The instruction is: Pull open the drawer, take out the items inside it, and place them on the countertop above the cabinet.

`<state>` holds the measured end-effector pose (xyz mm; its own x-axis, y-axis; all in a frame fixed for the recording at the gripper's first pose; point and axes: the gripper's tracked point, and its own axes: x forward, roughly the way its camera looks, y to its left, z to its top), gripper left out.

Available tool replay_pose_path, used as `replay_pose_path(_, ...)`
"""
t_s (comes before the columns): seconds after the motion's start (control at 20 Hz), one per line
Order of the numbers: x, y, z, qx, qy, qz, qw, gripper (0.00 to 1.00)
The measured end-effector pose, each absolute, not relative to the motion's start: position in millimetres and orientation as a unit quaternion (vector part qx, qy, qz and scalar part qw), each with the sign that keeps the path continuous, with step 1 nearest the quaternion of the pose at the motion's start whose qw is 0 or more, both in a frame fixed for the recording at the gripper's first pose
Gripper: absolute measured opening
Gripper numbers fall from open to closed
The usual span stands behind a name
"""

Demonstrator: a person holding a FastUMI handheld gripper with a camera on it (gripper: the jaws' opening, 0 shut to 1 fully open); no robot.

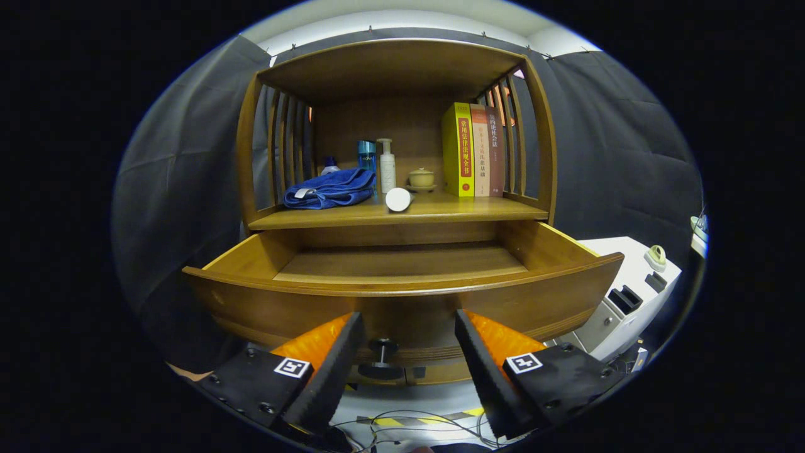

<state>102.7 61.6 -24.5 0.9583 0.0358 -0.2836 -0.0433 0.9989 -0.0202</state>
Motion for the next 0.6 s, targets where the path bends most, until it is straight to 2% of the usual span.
replay_pose_path(0.6, 173.3, 62.6, -12.4, -0.023, 0.129, 0.014, 0.991, 0.99)
